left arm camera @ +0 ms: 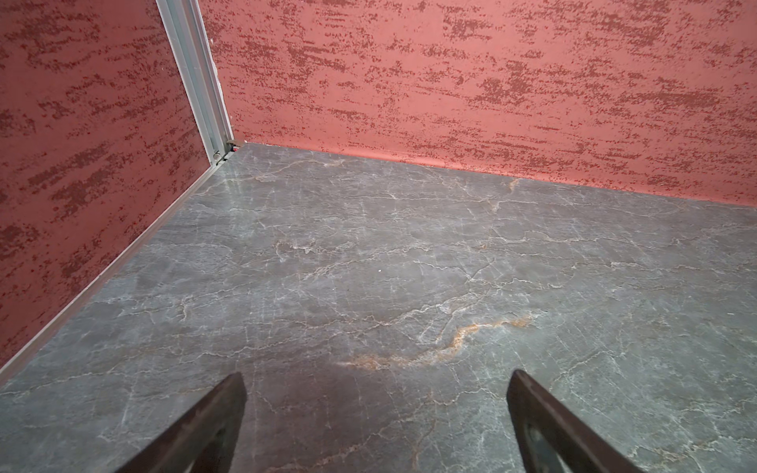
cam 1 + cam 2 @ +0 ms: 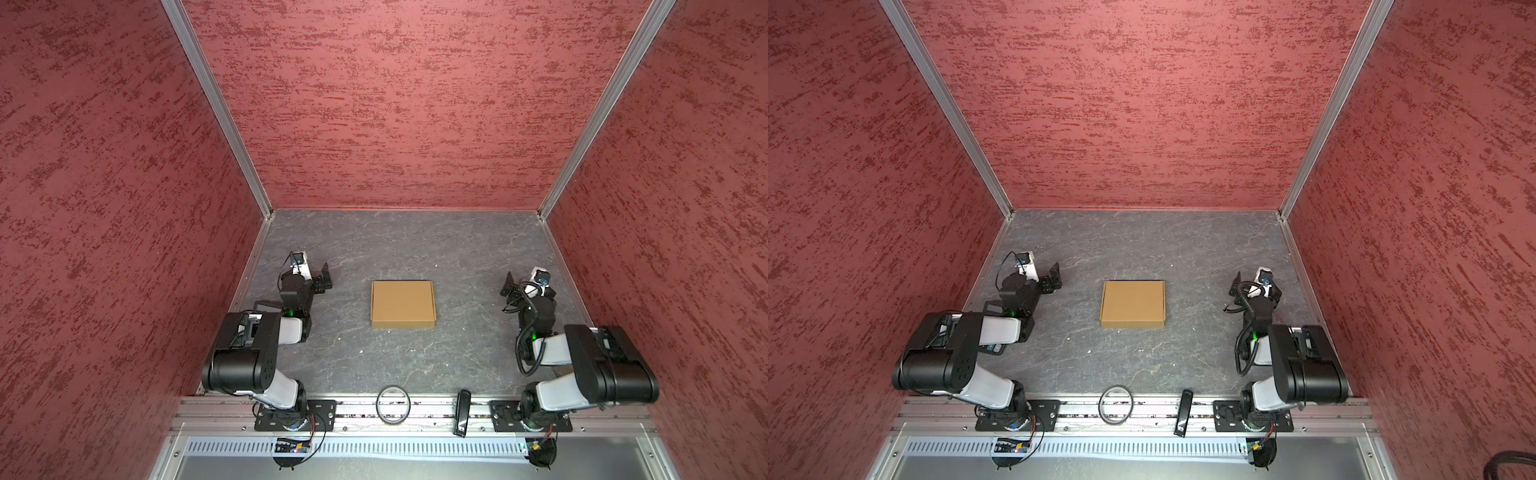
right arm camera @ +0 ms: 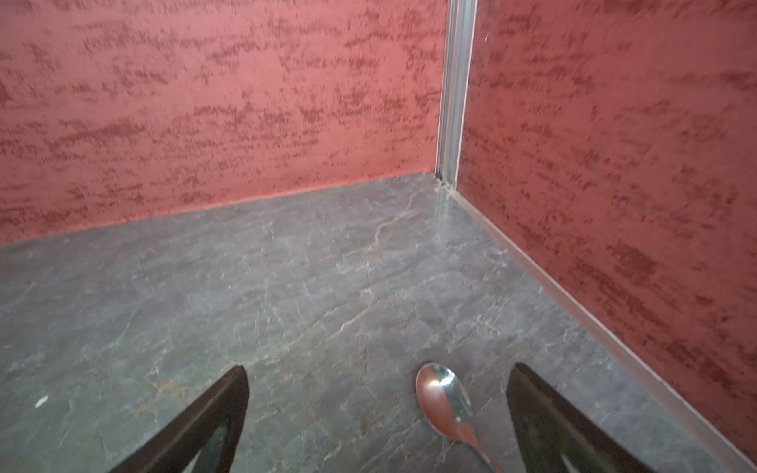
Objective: Fold the paper box
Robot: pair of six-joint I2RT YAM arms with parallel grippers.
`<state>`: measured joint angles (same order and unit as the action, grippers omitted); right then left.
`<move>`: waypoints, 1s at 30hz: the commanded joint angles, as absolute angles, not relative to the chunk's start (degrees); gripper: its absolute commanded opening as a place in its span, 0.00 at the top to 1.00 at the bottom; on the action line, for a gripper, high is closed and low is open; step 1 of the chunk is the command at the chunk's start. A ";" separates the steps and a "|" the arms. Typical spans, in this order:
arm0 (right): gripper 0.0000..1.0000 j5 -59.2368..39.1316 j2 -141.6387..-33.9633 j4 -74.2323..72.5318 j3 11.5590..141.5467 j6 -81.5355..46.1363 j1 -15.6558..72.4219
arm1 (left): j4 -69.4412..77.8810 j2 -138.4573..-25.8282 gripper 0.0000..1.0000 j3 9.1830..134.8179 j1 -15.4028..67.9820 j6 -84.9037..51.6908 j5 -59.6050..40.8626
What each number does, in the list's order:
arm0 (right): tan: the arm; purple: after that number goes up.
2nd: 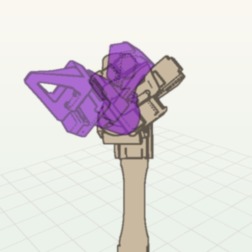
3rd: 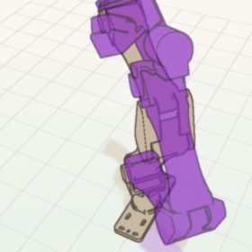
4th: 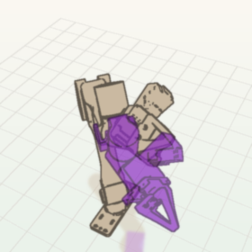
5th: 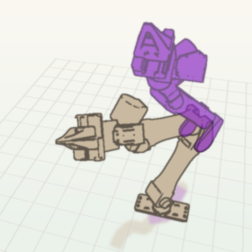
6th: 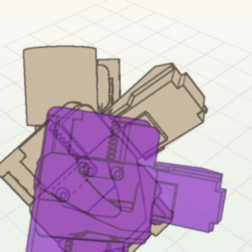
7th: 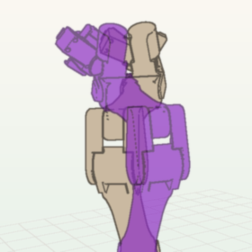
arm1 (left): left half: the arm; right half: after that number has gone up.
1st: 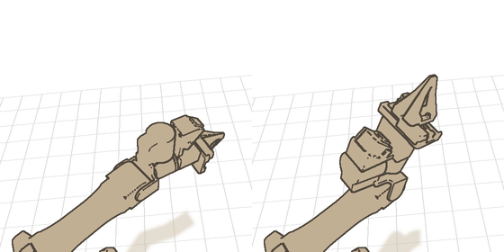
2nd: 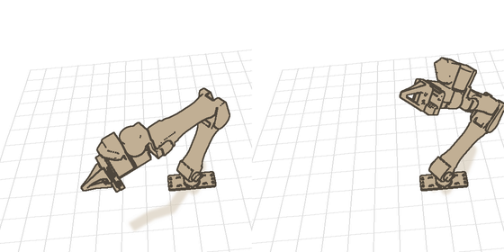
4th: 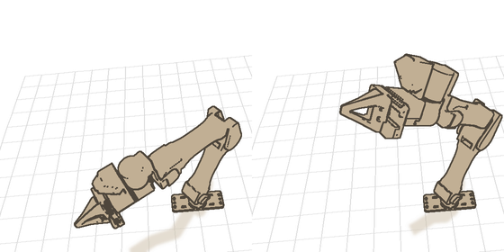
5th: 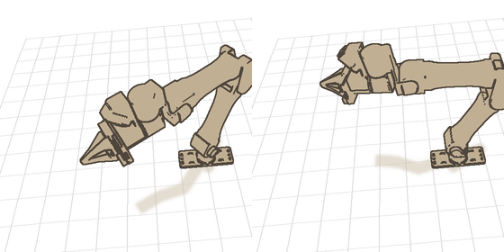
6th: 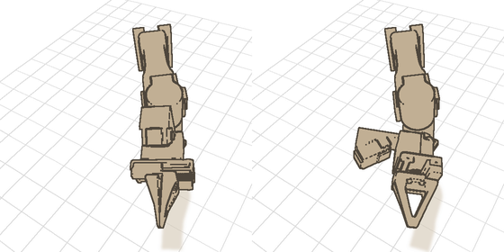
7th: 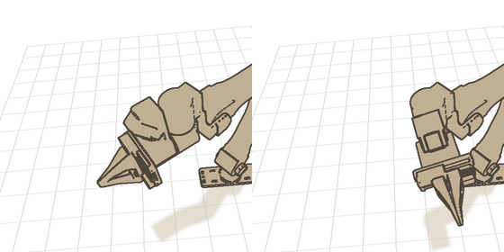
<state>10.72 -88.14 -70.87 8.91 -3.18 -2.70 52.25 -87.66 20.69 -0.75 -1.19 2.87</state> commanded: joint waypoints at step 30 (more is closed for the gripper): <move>0.01 7.90 -88.68 -67.94 15.34 -3.43 -3.01 | 52.12 -87.93 0.00 21.27 -0.97 -0.53 2.95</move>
